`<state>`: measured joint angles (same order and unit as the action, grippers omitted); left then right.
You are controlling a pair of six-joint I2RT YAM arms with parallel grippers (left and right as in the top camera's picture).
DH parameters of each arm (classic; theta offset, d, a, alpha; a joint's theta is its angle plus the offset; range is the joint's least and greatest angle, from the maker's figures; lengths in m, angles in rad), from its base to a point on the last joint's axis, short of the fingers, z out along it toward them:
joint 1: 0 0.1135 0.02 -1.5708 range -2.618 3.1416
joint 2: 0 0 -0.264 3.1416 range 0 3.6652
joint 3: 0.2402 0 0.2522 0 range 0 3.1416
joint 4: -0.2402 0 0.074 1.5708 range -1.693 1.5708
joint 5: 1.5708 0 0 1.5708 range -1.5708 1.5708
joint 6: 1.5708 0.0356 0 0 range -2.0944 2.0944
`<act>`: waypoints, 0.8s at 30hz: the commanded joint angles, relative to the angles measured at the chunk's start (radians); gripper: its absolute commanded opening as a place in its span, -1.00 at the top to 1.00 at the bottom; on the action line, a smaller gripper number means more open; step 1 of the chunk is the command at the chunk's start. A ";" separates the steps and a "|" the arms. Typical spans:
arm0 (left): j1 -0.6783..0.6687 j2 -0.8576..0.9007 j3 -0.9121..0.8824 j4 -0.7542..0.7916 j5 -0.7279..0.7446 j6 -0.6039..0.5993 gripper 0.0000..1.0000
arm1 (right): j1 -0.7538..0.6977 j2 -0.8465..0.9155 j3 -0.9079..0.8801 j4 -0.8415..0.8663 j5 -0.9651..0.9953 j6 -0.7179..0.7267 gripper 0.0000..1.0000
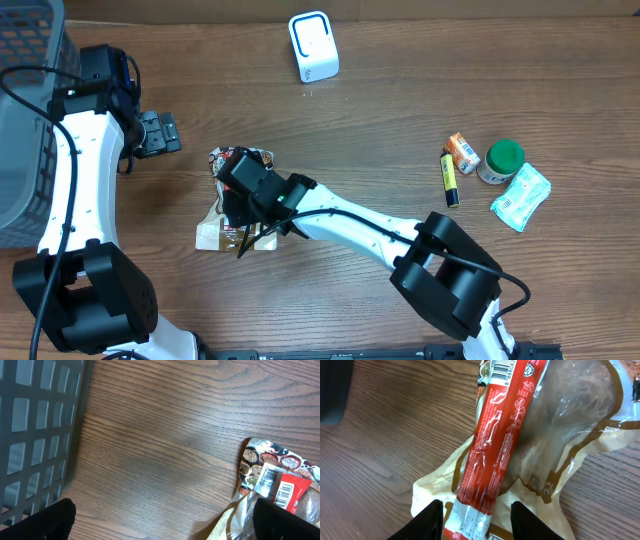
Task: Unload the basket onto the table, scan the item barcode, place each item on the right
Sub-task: 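Reach the right gripper to the red sticks in the snack bag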
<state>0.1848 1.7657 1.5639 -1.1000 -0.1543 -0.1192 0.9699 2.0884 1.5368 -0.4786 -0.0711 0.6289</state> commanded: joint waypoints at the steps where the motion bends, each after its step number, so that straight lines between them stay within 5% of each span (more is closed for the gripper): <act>1: -0.004 0.000 0.002 0.001 0.002 0.018 -0.99 | 0.013 0.010 -0.006 0.010 0.014 0.005 0.12; 9: -0.004 0.000 0.002 0.001 0.002 0.018 -1.00 | 0.013 0.069 -0.006 0.013 -0.006 0.056 0.13; 18: -0.004 0.000 0.002 0.001 0.002 0.018 -1.00 | 0.011 0.079 -0.006 0.013 -0.066 0.056 0.92; 24: -0.004 0.000 0.002 0.001 0.002 0.018 -1.00 | 0.007 0.072 -0.003 -0.027 -0.079 0.022 0.93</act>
<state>0.1848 1.7657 1.5639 -1.1000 -0.1543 -0.1192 0.9775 2.1571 1.5368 -0.4751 -0.1276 0.6830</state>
